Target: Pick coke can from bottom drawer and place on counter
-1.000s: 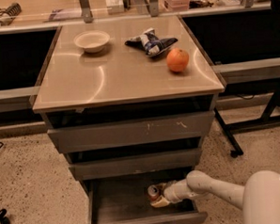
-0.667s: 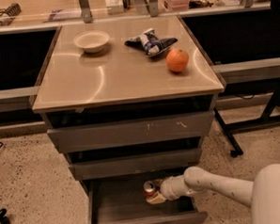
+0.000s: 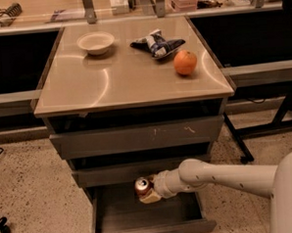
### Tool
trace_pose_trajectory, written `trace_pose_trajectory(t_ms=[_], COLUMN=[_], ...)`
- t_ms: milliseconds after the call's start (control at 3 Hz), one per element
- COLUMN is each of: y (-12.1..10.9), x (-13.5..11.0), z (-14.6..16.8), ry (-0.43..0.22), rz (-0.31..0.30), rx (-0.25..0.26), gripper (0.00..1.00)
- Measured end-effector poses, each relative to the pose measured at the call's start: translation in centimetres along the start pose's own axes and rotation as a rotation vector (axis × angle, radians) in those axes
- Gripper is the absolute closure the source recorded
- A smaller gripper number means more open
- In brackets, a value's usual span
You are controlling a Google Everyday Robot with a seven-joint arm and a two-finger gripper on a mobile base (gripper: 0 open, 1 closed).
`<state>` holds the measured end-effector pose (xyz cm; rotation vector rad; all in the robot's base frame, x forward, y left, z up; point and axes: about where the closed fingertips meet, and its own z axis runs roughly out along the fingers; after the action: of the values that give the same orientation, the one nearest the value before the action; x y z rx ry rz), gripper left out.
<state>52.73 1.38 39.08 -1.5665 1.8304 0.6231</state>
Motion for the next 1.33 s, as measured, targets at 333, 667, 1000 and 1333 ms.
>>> trace_pose_trajectory(t_ms=[333,667,1000,1333], y=[0.1,0.1,0.4,0.6], x=[0.0,-0.9,-3.3,-6.2], z=[0.1,-0.8,-2.7,-5.1], ry=[0.0,-0.008,-0.003,-0.017], rz=[0.001,0.018,0.059,0.097], rx=[-0.001,-0.007,-0.007,0.002], gripper=[1.0,1.0,1.0,1.0])
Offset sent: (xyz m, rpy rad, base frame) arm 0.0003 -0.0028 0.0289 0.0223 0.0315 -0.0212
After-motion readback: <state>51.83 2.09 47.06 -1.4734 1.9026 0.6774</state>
